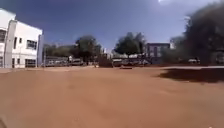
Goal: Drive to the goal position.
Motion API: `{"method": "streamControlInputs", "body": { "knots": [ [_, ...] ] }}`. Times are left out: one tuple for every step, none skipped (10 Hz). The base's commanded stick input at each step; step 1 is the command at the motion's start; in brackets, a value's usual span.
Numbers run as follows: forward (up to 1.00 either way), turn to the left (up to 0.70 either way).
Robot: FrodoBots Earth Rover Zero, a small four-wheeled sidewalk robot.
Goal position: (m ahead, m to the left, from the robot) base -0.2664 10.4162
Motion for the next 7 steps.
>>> {"method": "streamControlInputs", "body": {
  "knots": [
    [1.00,0.00],
    [1.00,0.00],
    [1.00,0.00],
    [1.00,0.00],
    [1.00,0.00],
    [1.00,0.00],
    [1.00,0.00]
  ]
}}
